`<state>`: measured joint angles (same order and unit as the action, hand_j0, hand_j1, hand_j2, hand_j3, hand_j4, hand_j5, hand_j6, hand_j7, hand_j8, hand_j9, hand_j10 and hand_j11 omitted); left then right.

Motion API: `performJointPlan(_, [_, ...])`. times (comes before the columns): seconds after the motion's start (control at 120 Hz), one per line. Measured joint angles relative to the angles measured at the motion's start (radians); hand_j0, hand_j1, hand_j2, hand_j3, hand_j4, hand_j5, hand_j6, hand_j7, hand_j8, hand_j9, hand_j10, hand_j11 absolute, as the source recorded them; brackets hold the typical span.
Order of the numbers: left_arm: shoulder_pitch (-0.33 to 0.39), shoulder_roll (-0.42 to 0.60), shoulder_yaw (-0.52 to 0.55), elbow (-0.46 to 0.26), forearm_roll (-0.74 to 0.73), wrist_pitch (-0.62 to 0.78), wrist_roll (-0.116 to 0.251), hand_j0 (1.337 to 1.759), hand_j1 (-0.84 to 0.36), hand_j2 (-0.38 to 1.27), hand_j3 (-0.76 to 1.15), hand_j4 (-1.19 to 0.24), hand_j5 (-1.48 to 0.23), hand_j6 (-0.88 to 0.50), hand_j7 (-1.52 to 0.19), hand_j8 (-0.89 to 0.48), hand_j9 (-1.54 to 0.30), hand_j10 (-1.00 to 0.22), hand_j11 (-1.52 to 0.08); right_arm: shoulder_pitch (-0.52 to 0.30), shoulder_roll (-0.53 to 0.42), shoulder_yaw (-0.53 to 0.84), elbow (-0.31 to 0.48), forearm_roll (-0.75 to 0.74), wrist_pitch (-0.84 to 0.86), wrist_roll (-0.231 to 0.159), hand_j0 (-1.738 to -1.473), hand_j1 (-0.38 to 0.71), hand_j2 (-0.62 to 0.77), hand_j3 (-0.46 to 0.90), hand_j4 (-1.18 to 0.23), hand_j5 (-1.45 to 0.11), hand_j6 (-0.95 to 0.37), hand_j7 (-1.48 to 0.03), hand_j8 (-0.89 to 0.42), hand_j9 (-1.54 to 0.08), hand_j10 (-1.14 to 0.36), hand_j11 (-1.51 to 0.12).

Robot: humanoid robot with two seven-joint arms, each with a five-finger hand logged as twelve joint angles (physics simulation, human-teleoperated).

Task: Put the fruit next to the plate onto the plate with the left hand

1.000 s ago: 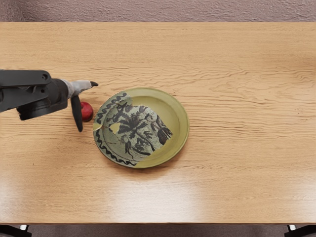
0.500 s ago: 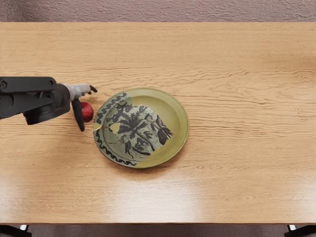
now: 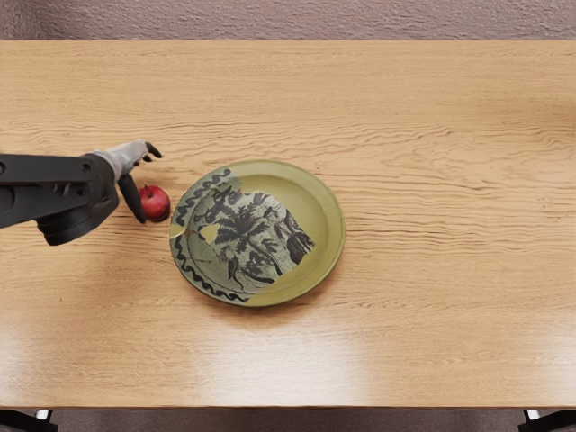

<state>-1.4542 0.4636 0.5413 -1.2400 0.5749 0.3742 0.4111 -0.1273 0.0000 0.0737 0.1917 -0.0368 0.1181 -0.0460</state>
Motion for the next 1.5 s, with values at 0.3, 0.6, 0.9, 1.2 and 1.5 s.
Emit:
performJointPlan(0.3, [-0.007, 0.039, 0.029, -0.137, 0.006, 0.133, 0.0, 1.658, 0.09, 0.05, 0.0, -0.22, -0.28, -0.22, -0.28, -0.22, -0.28, -0.22, -0.28, 0.0, 0.0, 0.0, 0.0, 0.0, 0.0, 0.0, -1.658, -0.33, 0.0, 0.0, -0.02, -0.02, -0.01, -0.02, -0.01, -0.02, -0.01, -0.02])
performJointPlan(0.6, [-0.005, 0.03, 0.035, -0.169, 0.008, 0.154, 0.0, 1.658, 0.06, 0.05, 0.0, -0.25, -0.32, -0.25, -0.32, -0.25, -0.32, -0.25, -0.32, 0.0, 0.0, 0.0, 0.0, 0.0, 0.0, 0.0, -1.658, -0.33, 0.0, 0.0, -0.02, -0.02, -0.02, -0.02, -0.02, -0.02, -0.01, -0.02])
performJointPlan(0.9, [-0.001, 0.029, 0.036, -0.168, 0.013, 0.155, -0.001, 1.658, -0.08, 0.07, 0.0, -0.36, -0.47, -0.36, -0.47, -0.36, -0.47, -0.36, -0.47, 0.0, 0.0, 0.0, 0.0, 0.0, 0.0, 0.0, -1.658, -0.33, 0.0, 0.0, -0.02, -0.02, -0.02, -0.02, -0.01, -0.02, -0.01, -0.02])
performJointPlan(1.2, [0.011, 0.011, 0.037, -0.155, 0.016, 0.156, -0.001, 1.658, -0.15, 0.09, 0.0, -0.43, -0.54, -0.43, -0.54, -0.42, -0.55, -0.42, -0.54, 0.0, 0.0, 0.0, 0.0, 0.0, 0.0, 0.0, -1.658, -0.33, 0.0, 0.0, -0.02, -0.02, -0.02, -0.02, -0.01, -0.02, -0.01, -0.02])
performJointPlan(1.5, [0.017, 0.01, 0.037, -0.143, 0.019, 0.156, -0.002, 1.657, -0.24, 0.11, 0.0, -0.52, -0.66, -0.46, -0.67, -0.41, -0.68, -0.51, -0.68, 0.0, 0.0, 0.0, 0.0, 0.0, 0.0, 0.0, -1.658, -0.33, 0.0, 0.0, -0.02, -0.02, -0.02, -0.02, -0.02, -0.02, -0.02, -0.02])
